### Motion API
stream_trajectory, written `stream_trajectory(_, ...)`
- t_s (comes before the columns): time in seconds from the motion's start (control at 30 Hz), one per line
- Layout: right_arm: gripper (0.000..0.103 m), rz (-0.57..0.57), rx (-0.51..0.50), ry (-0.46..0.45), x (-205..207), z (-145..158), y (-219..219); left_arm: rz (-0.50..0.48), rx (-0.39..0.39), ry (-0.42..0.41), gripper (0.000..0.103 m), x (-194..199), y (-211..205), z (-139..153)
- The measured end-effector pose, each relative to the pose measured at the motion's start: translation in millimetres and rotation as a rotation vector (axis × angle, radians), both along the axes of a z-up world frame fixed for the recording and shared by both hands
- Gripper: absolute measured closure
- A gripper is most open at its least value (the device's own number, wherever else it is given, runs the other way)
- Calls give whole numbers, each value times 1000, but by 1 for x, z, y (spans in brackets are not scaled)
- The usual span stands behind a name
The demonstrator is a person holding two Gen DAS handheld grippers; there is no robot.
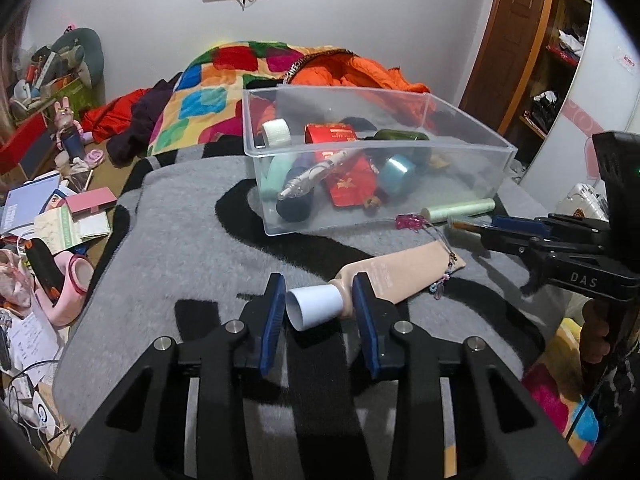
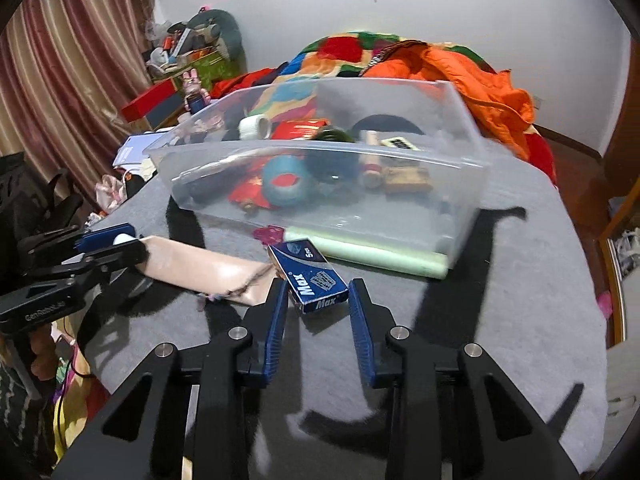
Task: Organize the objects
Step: 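Grasp the beige foundation tube with the left gripper while the right grasps the blue Max box, then carry the foundation tube into the clear box and release while the right lifts the Max box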
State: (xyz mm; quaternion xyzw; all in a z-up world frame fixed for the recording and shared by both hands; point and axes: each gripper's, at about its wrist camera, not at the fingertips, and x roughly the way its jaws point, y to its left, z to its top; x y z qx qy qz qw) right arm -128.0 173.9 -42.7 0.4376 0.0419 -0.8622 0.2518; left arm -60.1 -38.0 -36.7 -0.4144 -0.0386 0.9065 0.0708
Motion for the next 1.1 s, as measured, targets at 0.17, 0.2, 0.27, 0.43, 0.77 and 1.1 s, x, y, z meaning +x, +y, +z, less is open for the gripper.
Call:
stream_trajectory(0.17, 75, -11, 22, -12, 7, -4, 11, 0, 7, 16, 69, 10, 0, 8)
stream_trajectory(0.2, 75, -12, 28, -16, 9, -6, 13, 1, 5, 17, 69, 10, -1, 9)
stream_trajectory(0.27, 75, -16, 39, -14, 12, -7, 16, 4, 6, 20, 69, 12, -1, 11)
stream_trajectory(0.43, 75, -36, 33, 11, 17, 2, 22, 13, 40, 39, 69, 14, -6, 19)
stream_trajectory(0.77, 76, -32, -7, 99, 22, 34, 19, 0, 65, 123, 69, 12, -1, 50)
stream_trajectory(1.1, 76, -41, -46, 180, 15, 64, 20, 5, 93, 194, 69, -8, 1, 76)
